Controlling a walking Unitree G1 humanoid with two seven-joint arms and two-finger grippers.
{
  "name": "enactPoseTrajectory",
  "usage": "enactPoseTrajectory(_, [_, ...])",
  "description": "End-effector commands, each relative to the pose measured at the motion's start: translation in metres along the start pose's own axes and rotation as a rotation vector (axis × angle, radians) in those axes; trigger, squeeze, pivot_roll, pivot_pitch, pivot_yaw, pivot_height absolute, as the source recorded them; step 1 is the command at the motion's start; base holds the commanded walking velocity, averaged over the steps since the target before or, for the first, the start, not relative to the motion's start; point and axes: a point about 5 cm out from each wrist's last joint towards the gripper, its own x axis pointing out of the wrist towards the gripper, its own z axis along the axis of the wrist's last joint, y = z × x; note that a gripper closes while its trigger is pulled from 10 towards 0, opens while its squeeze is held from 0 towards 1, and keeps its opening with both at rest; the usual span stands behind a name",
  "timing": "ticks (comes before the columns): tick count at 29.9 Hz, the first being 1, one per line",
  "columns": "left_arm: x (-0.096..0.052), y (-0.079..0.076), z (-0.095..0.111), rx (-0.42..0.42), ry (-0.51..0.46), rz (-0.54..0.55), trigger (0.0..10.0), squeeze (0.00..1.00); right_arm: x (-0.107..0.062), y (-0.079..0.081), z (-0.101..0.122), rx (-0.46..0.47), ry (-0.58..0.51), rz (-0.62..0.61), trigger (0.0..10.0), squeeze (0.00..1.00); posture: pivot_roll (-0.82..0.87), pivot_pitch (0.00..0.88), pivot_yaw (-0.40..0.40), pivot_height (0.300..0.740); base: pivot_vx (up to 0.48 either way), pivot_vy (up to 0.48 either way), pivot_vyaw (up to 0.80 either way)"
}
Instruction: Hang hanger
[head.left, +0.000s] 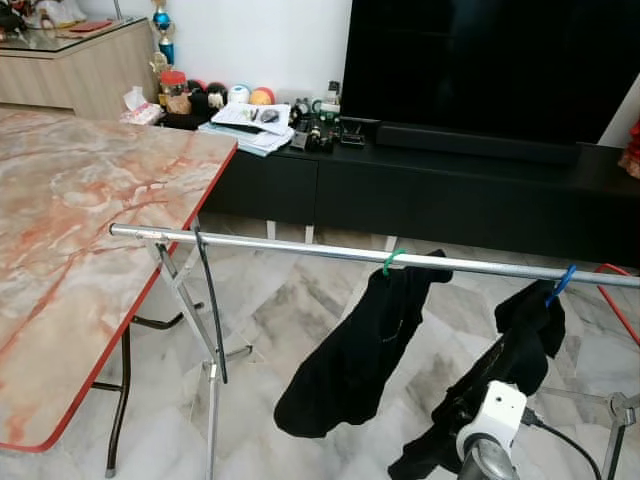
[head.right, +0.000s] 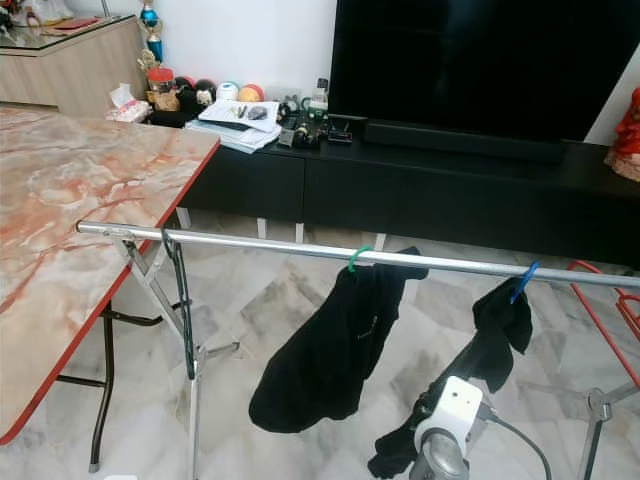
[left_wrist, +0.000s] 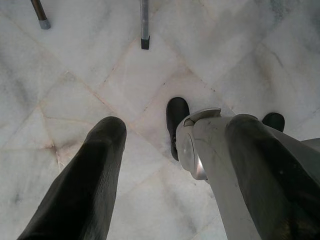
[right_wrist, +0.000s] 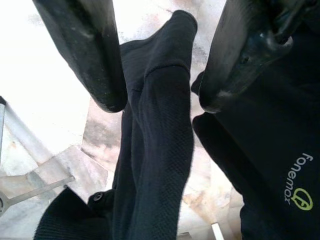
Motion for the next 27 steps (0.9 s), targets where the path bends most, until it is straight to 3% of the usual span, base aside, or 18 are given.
enactPoseTrajectory(1, [-0.0007, 0.0017, -0.0039, 0.016, 0.017, 0.001, 10.0, 0.00, 0.0008, 0.0008, 0.0023, 0.024, 0.001, -0.001, 0.0, 0.00, 0.19, 0.000, -0.054, 0.740, 0.000, 0.000, 0.00])
enactPoseTrajectory(27, [-0.0009, 0.0029, -0.0037, 0.026, 0.016, -0.001, 10.0, 0.00, 0.0039, -0.0078, 0.0094, 0.025, -0.004, -0.024, 0.0, 0.00, 0.20, 0.000, -0.053, 0.740, 0.000, 0.000, 0.00])
